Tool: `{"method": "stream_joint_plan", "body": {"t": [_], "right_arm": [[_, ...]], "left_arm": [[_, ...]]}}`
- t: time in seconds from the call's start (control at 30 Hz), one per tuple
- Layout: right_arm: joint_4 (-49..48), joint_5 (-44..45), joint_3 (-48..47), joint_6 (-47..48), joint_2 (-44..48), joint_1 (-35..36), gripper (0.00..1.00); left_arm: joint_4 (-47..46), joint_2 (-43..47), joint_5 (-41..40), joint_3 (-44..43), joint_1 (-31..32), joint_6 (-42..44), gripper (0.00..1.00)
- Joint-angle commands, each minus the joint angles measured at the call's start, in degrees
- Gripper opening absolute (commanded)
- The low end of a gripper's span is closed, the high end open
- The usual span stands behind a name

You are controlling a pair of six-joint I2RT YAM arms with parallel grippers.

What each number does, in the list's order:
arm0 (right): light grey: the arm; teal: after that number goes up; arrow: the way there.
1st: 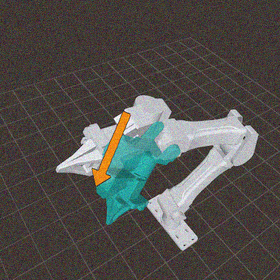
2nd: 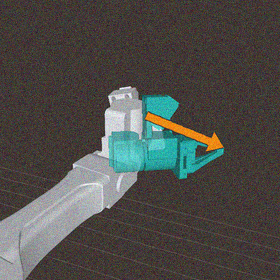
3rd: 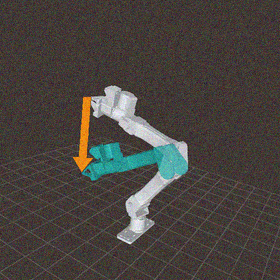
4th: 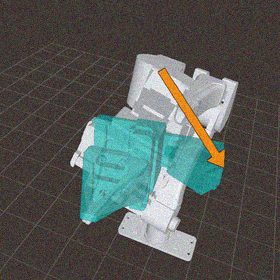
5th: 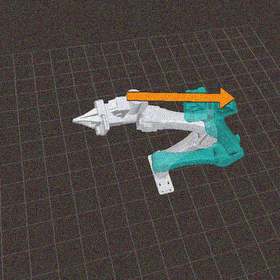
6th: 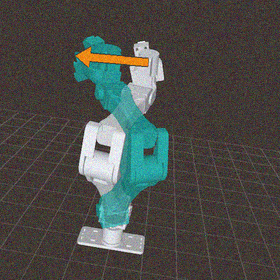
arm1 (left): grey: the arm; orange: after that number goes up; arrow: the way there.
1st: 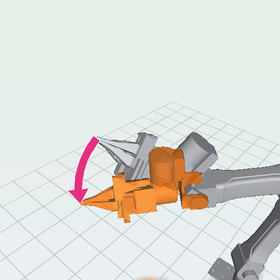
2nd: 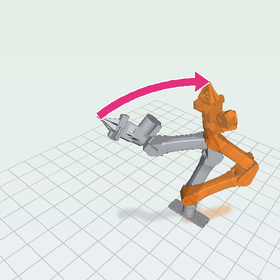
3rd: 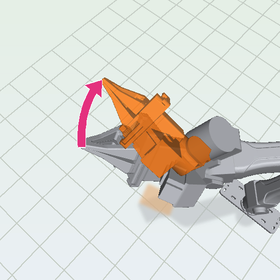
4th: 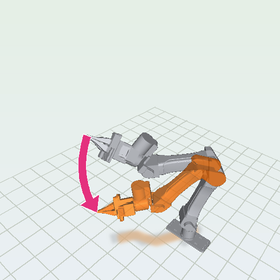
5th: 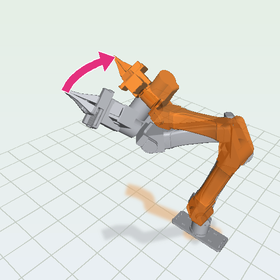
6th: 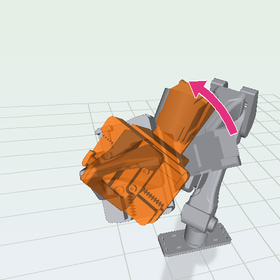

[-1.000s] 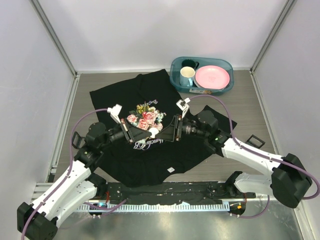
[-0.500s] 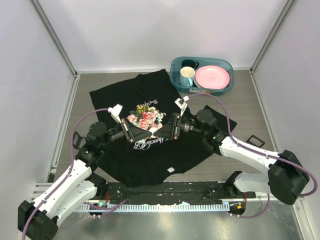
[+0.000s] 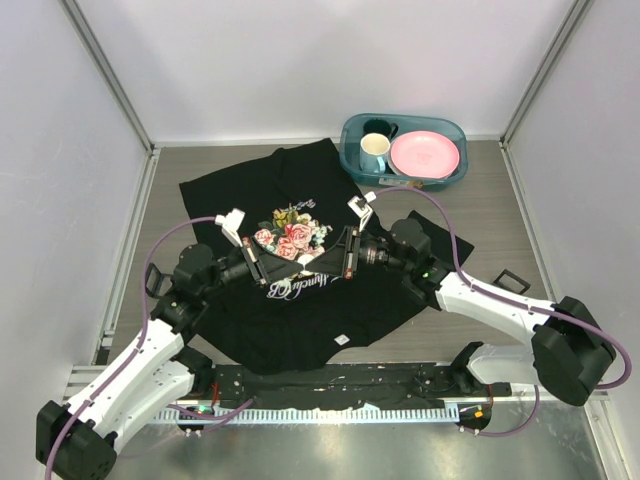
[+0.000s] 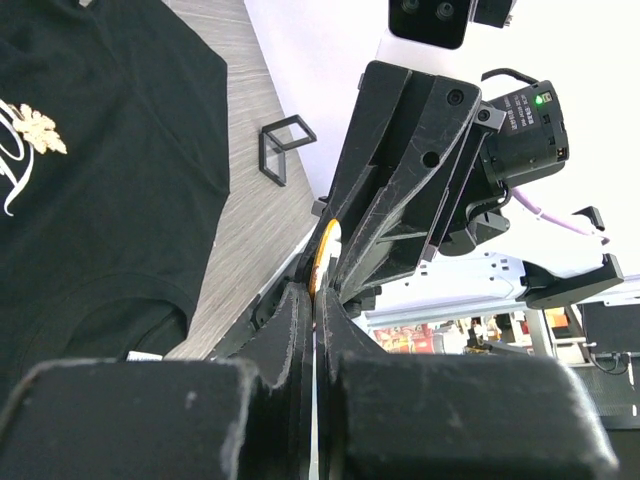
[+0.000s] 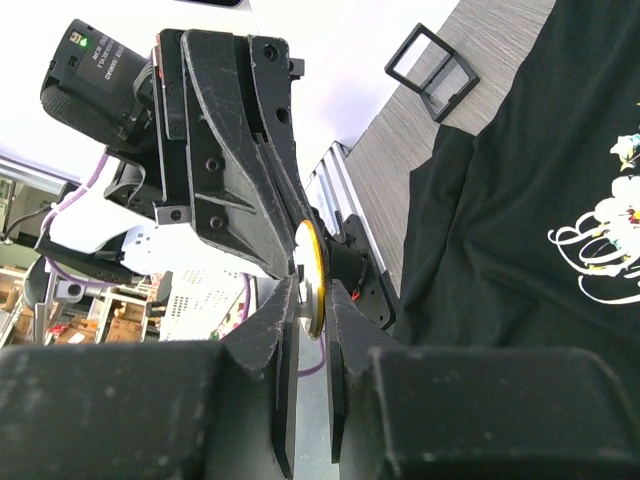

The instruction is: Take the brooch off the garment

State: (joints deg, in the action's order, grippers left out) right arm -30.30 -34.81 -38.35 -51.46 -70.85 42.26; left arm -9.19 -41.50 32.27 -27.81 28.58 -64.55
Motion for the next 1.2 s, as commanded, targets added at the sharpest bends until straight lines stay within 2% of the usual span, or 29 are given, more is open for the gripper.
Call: {"method": "stream_joint_plan", "body": {"t": [0.0,0.17,0.43,0.67,1.17], "right_arm": [[1.91,5.45,-0.59,0.93,1.15,-0.07,0.14],[1.74,6.33,-0.68,-0.13,0.36,-0.07,0.12],[1.92,9.76,0.73,-2.76,0.89,-0.07,0.03],[0.95,9.32,0.73,-4.70,-0.43,-0.07,0.01],[4.99,12.04,0.03,-7.07,-0.43,-0.07,0.01]], "left_arm": [[-2.76,1.33,2.18,-0.75,0.16,0.39,0.00],[-2.85,1.68,2.44,-0.93,0.16,0.57,0.00],[-2.50,2.82,2.27,-1.19,0.08,0.83,0.00],[-2.32,3.44,2.45,-1.19,0.07,1.71,0.00],[1.28,5.20,3.06,-2.42,0.16,5.75,0.00]]}}
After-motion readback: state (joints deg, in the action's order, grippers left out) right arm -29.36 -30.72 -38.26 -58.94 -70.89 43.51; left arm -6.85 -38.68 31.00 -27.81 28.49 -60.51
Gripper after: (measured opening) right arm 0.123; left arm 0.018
